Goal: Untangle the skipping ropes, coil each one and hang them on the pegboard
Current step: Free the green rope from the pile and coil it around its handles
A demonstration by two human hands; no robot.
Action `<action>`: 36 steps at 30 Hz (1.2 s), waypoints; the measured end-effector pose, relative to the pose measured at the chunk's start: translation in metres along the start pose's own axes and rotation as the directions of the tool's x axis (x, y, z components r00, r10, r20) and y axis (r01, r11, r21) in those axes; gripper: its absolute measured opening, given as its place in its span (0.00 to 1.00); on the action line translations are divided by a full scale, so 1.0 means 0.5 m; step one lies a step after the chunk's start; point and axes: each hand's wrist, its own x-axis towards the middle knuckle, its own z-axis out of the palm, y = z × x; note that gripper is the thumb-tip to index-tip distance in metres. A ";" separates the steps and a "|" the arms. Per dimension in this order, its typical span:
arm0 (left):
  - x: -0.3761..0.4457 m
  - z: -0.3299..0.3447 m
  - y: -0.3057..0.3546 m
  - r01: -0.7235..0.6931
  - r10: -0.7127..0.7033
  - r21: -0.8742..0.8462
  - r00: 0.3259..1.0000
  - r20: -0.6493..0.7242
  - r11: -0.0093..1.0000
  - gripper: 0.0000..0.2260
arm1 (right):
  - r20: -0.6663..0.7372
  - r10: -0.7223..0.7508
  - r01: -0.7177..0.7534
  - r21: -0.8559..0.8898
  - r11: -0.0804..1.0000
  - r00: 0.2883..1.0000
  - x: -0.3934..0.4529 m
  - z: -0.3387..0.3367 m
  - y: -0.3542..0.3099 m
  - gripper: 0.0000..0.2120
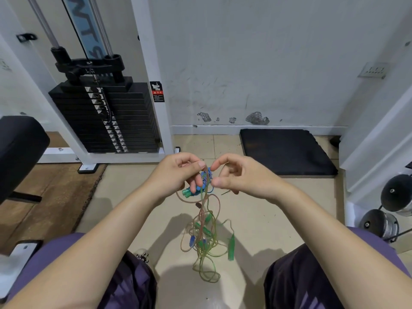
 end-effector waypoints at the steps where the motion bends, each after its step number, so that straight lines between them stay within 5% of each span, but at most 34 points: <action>1: -0.001 0.000 0.002 0.001 -0.001 -0.019 1.000 0.005 1.000 0.07 | 0.002 -0.002 0.002 -0.032 0.999 1.000 0.002 0.005 0.002 0.21; 10: -0.009 -0.010 0.015 -0.038 0.044 -0.133 0.998 0.038 0.990 0.06 | -0.110 -0.050 0.014 -0.307 0.952 0.993 0.017 0.016 0.022 0.05; 14: -0.006 -0.017 0.017 -0.016 0.016 -0.138 1.000 -0.004 0.990 0.07 | -0.126 -0.053 0.015 -0.284 0.959 0.991 0.015 0.014 0.022 0.04; 17: -0.004 -0.038 0.017 0.042 -0.037 0.202 0.999 -0.032 0.978 0.06 | -0.207 -0.058 0.001 -0.265 0.964 0.977 0.014 0.007 0.020 0.04; 19: -0.004 -0.061 0.006 0.090 -0.112 0.486 0.994 0.018 0.869 0.05 | -0.269 -0.058 0.001 -0.205 0.979 0.962 0.013 0.000 0.016 0.03; 21: -0.004 -0.068 -0.008 0.107 -0.180 0.585 0.981 0.068 0.804 0.04 | -0.288 -0.057 0.026 -0.111 0.993 0.956 0.011 -0.006 0.012 0.02; 27: -0.003 -0.015 -0.005 -0.083 0.057 0.262 0.993 0.105 0.961 0.23 | -0.128 -0.067 0.056 -0.093 0.994 0.990 0.007 0.005 0.013 0.01; 32: -0.007 0.005 0.001 -0.055 0.019 0.212 0.986 0.166 0.976 0.10 | -0.115 -0.103 0.096 -0.065 0.993 0.988 0.008 0.022 0.012 0.03; 36: -0.001 0.004 -0.001 -0.001 -0.036 0.337 0.994 0.104 0.942 0.05 | -0.211 -0.107 0.124 0.067 0.990 0.971 0.005 0.002 0.006 0.04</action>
